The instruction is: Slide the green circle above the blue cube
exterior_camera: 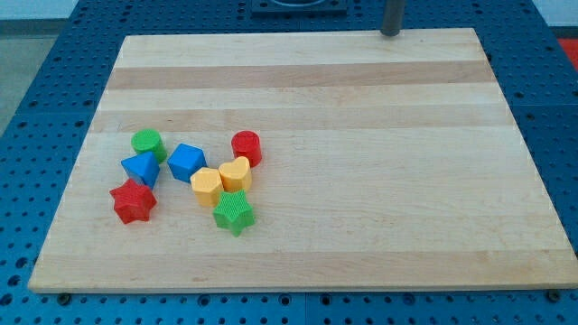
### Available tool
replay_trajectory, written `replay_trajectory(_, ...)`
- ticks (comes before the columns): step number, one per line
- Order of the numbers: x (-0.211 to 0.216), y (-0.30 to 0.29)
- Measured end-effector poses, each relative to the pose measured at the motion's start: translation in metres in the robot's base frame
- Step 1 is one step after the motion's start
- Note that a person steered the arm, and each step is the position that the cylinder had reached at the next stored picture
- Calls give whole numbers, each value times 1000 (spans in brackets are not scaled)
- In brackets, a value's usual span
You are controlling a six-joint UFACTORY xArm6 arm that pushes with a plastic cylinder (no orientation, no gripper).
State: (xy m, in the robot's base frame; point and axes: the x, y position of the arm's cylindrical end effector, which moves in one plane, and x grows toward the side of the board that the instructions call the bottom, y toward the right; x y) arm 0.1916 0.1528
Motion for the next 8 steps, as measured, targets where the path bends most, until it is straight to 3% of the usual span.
replay_trajectory(3, 4, -7)
replay_trajectory(4, 19, -51)
replay_trajectory(6, 89, -178)
replay_trajectory(8, 98, -271)
